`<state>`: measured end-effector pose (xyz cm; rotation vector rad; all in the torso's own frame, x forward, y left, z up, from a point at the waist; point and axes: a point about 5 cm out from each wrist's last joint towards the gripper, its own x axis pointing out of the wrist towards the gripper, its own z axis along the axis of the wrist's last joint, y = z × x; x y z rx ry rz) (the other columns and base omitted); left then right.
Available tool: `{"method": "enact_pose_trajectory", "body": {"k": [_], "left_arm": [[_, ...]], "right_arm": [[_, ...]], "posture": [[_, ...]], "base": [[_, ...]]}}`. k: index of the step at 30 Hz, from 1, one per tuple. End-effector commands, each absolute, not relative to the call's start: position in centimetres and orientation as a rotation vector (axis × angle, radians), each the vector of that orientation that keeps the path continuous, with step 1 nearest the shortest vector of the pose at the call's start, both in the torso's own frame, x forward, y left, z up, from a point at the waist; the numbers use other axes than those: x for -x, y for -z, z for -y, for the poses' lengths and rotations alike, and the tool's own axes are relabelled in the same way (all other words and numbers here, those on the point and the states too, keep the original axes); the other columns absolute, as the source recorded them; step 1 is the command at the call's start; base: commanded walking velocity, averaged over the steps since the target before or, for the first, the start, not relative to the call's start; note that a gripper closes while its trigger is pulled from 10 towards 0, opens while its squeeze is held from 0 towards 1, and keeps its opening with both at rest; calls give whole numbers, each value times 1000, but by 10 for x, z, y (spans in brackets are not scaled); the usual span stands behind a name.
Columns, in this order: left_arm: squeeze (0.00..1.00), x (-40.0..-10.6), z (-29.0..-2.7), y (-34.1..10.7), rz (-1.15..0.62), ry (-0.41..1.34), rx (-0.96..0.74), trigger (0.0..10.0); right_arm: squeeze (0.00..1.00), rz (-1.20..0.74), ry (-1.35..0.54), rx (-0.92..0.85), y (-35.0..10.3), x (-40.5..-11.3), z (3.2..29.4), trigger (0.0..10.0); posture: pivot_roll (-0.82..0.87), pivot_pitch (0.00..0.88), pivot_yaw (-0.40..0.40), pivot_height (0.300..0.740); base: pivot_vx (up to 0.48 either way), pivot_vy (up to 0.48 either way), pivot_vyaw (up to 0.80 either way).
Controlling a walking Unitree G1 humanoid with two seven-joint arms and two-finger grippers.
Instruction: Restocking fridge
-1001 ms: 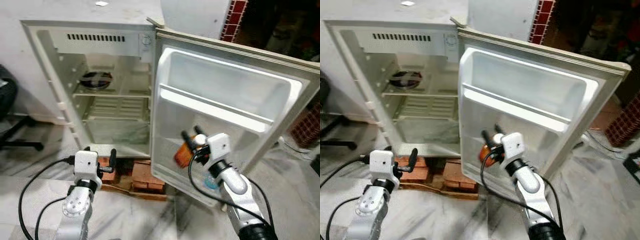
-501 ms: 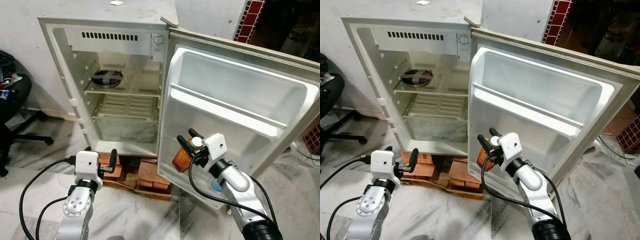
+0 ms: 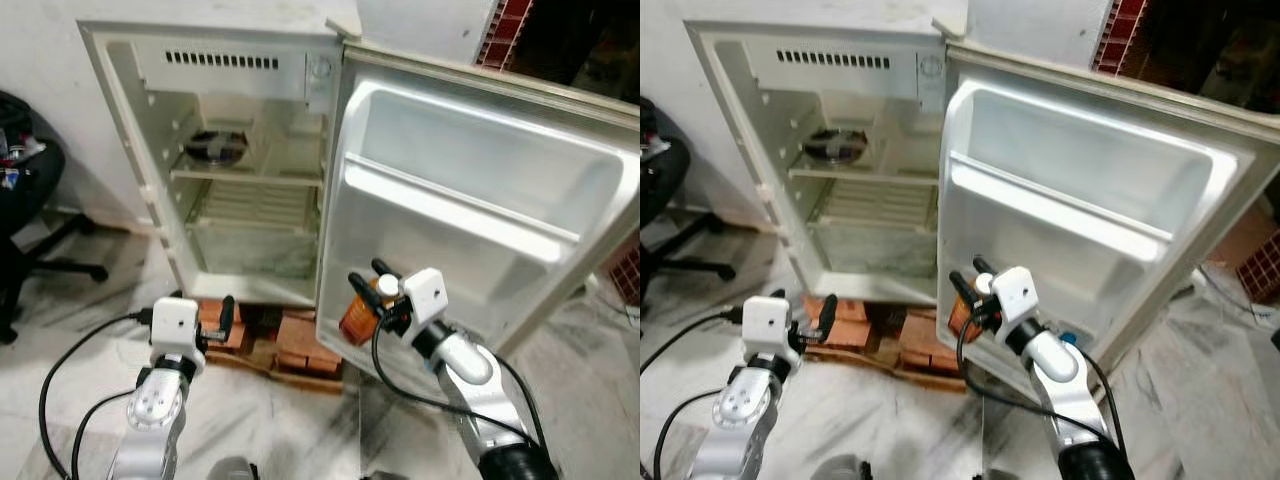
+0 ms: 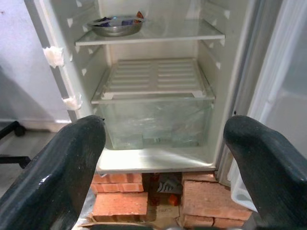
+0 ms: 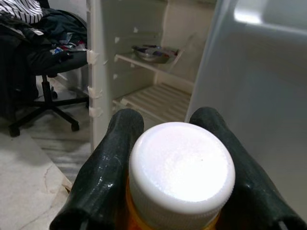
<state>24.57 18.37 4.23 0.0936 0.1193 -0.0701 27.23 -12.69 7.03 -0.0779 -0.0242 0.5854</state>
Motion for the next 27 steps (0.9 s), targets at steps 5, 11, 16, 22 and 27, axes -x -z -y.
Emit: {"method": "enact_pose_trajectory", "body": {"k": [5, 11, 16, 22, 27], "left_arm": [[0, -244, -185, -40, -136, 62, -101, 10000], [0, -243, -185, -41, -136, 61, -101, 10000], [0, -239, -187, -42, -130, 74, -103, 10000], [0, -237, -189, -41, -137, 70, -105, 10000], [0, -237, -188, -41, -137, 74, -107, 10000]], "right_arm": [[0, 49, -576, 86, -74, -275, 127, 10000], [0, 50, -568, 98, -73, -275, 128, 10000], [0, 67, -531, 118, -75, -277, 130, 10000], [0, 77, -508, 128, -76, -279, 131, 10000], [0, 89, -482, 147, -77, -281, 134, 10000]], "posture": [[36, 0, -27, 631], [39, 0, -28, 631], [46, 0, -30, 631], [45, 0, -30, 631], [43, 0, -29, 631]], "base": [[0, 0, 0], [0, 0, 0], [0, 0, 0], [90, 0, 0], [294, 0, 0]]}}
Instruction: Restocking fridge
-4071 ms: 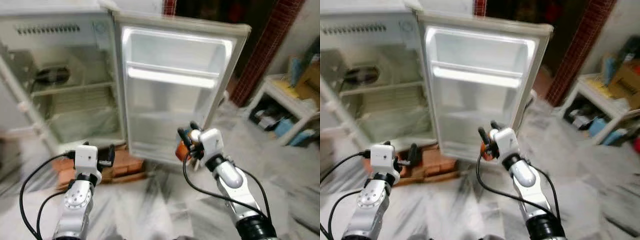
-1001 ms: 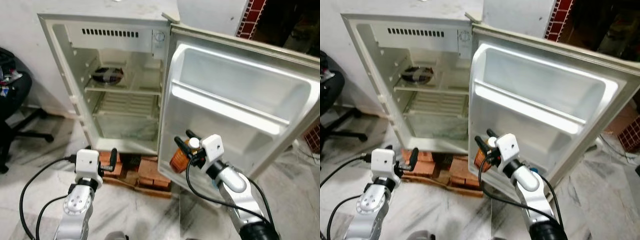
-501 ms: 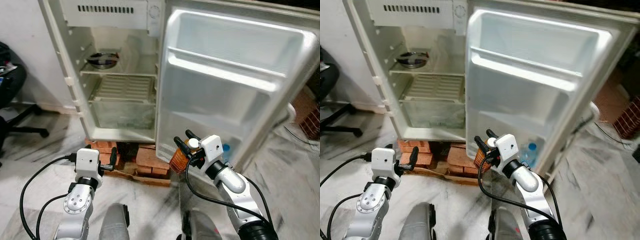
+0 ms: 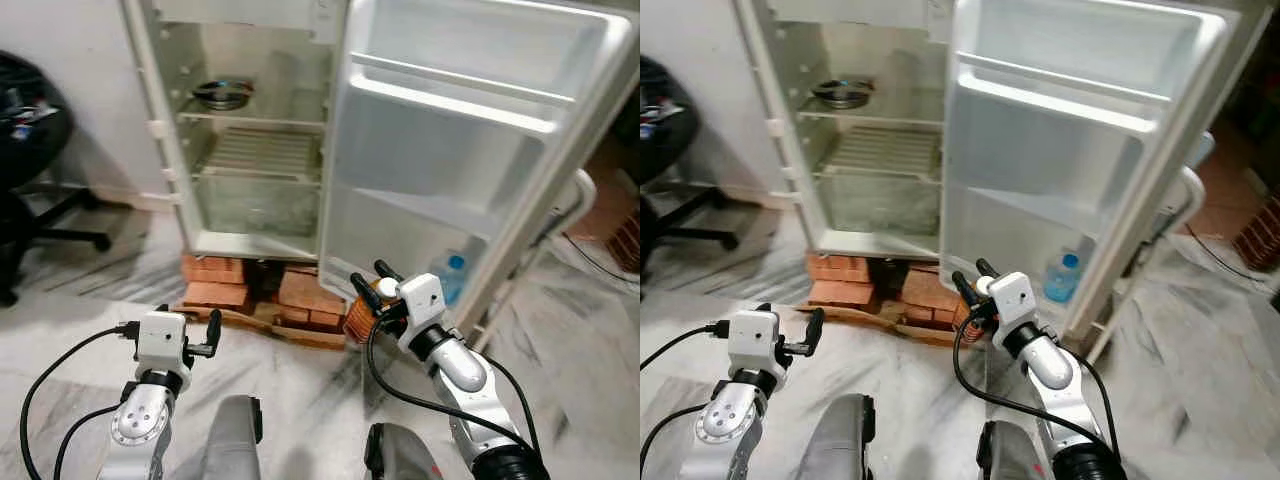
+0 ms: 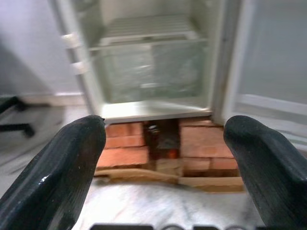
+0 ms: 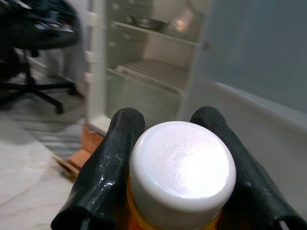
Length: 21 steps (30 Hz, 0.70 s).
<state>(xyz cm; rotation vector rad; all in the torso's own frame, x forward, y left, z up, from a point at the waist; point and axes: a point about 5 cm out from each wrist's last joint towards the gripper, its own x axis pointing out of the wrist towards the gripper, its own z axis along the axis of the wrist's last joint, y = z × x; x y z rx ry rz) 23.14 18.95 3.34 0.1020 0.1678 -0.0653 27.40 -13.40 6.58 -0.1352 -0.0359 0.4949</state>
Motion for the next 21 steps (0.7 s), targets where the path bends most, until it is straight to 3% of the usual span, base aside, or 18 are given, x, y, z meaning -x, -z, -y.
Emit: {"method": "enact_pose_trajectory", "body": {"k": [1, 21], "left_arm": [[0, -237, -188, -41, -138, 76, -107, 10000], [0, -237, -186, -41, -137, 85, -112, 10000]], "right_arm": [[0, 92, -476, 150, -77, -281, 135, 10000], [0, 93, -463, 170, -75, -281, 140, 10000]], "posture": [[42, 0, -29, 631], [46, 0, -31, 631]], "base": [[319, 0, 0], [351, 0, 0]]}}
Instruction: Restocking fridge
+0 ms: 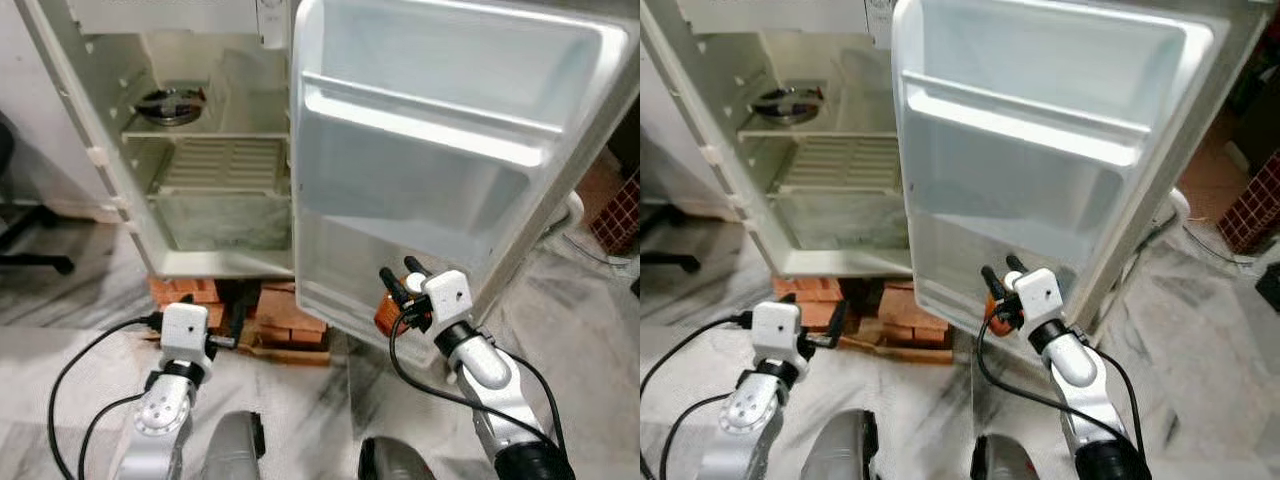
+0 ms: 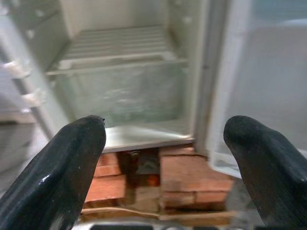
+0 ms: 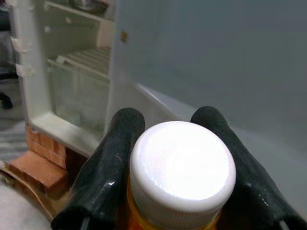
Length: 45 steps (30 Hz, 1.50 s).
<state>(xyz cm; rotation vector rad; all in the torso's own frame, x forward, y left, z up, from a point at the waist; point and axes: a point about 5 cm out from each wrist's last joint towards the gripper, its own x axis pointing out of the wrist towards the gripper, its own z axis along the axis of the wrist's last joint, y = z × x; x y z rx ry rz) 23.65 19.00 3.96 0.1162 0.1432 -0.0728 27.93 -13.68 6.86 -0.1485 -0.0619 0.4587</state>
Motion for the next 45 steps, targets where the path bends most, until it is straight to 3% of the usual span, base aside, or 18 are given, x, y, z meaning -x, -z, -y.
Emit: {"method": "enact_pose_trajectory", "body": {"k": [1, 11, 22, 34, 45], "left_arm": [[0, -237, -186, -41, -138, 85, -111, 10000], [0, -236, -184, -40, -141, 93, -113, 10000], [0, -238, -183, -40, -145, 88, -110, 10000], [0, -236, -185, -40, -141, 66, -116, 10000], [0, -229, -193, -43, -133, 48, -197, 10000]], "right_arm": [[0, 93, -464, 168, -75, -281, 140, 10000], [0, 85, -474, 160, -72, -279, 139, 10000], [0, 82, -511, 138, -72, -277, 133, 10000], [0, 89, -553, 149, -72, -276, 126, 10000], [0, 124, -552, 175, -77, -276, 122, 10000]], "posture": [[45, 0, -31, 631], [47, 0, -32, 631], [50, 0, -29, 631], [53, 0, -38, 552], [58, 28, -37, 552]], "base": [[360, 0, 0], [361, 0, 0], [0, 0, 0], [0, 0, 0], [0, 0, 0]]}}
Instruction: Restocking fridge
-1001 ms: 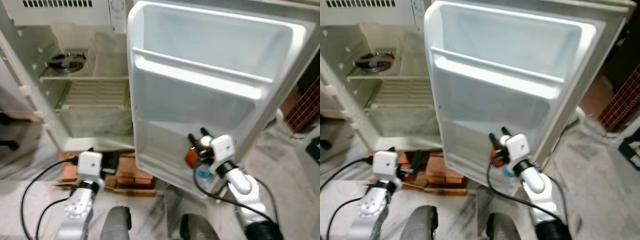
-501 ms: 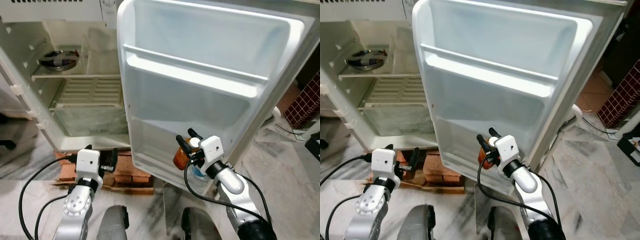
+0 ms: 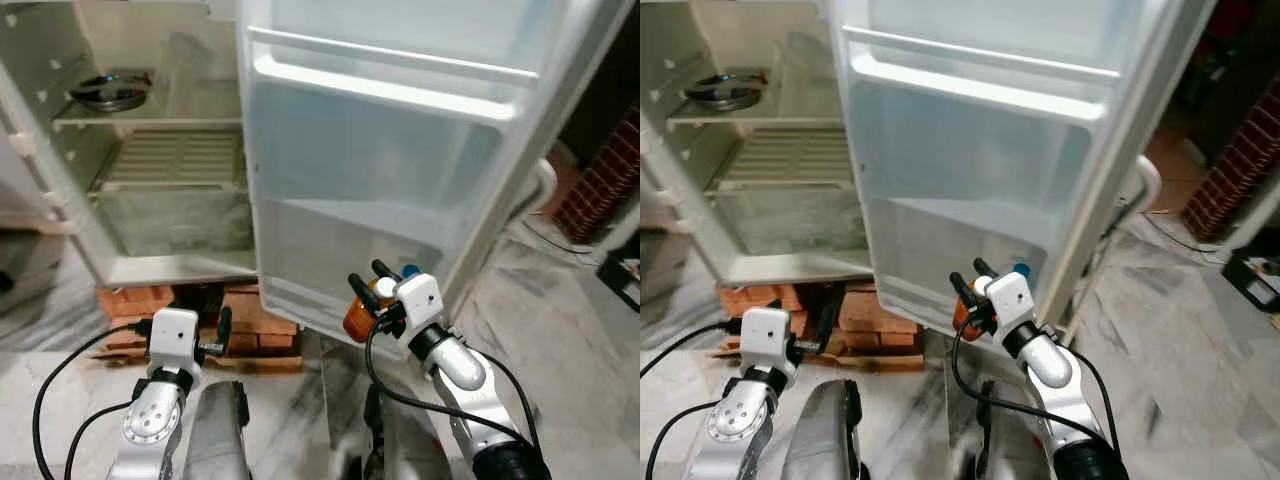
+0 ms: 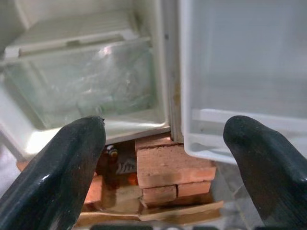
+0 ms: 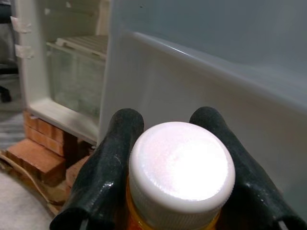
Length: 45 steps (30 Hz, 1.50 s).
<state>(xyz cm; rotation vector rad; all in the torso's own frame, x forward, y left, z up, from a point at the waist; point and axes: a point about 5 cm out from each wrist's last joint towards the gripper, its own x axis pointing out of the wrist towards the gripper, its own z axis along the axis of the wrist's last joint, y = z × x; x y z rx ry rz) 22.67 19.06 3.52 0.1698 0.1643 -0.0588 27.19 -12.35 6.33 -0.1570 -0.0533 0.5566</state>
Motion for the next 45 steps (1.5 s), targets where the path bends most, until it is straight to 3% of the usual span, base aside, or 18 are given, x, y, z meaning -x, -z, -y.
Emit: {"method": "enact_pose_trajectory", "body": {"k": [1, 13, 25, 39, 45], "left_arm": [[0, -228, -197, -44, -134, 33, -202, 10000], [0, -198, -215, -51, -141, -57, -277, 10000], [0, -169, -237, -70, -132, -177, -367, 10000], [0, -146, -231, -78, -171, -182, -358, 10000], [0, -139, -230, -78, -191, -189, -355, 10000]], "right_arm": [[0, 125, -550, 168, -77, -276, 121, 10000], [0, 191, -530, 193, -85, -283, 93, 10000], [0, 394, -434, 216, -140, -322, 73, 10000], [0, 360, -419, 507, -113, -333, 53, 10000], [0, 372, -446, 522, -110, -331, 45, 10000]], "posture": [[60, 32, -38, 552], [110, 134, -61, 552], [171, 227, -78, 552], [240, 299, -99, 552], [239, 316, -109, 552]], "base": [[0, 0, 0], [0, 0, 0], [0, 0, 0], [0, 0, 0], [0, 0, 0]]}}
